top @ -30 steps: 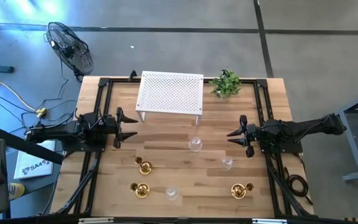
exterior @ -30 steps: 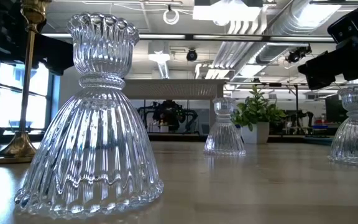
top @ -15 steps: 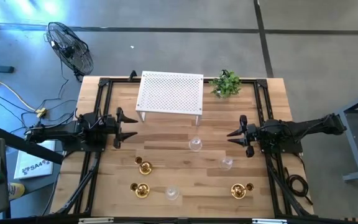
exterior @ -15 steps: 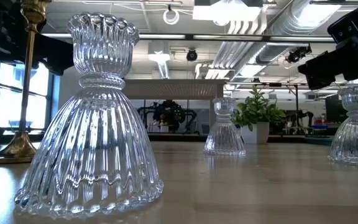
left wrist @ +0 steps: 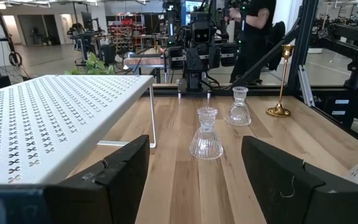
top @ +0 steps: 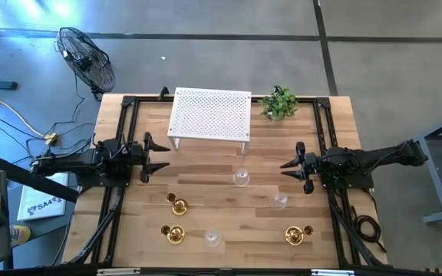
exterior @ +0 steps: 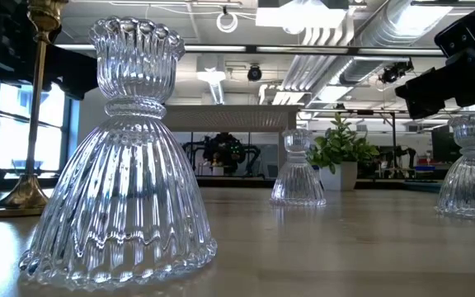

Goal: Pick & Place candle stick holders

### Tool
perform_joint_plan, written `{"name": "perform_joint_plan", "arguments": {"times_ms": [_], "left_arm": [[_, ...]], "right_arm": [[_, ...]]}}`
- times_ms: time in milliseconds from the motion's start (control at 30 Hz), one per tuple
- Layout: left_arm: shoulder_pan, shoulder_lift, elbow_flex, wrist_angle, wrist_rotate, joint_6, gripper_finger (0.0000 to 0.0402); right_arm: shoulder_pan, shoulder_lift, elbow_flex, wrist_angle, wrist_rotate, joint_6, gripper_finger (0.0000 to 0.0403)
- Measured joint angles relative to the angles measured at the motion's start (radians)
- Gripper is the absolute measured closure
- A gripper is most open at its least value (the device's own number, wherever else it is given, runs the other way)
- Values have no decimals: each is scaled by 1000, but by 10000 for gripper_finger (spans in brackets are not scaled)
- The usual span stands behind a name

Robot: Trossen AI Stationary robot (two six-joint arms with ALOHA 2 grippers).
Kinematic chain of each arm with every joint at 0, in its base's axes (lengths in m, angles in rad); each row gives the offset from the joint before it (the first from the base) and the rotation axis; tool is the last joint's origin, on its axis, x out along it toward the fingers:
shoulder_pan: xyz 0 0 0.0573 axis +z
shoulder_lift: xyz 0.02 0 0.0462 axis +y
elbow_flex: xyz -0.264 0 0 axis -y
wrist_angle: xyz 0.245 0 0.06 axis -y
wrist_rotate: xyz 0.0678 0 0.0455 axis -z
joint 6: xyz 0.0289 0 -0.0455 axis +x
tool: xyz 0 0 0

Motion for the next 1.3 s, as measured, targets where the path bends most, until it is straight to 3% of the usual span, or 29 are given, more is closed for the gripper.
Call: {"name": "perform_joint_plan", "arguments": {"times_ms": [1300], "left_arm": [[0, 0, 0, 0, 0, 0, 151]], "right_arm": [[0, 0, 0, 0, 5, -27, 316]]}}
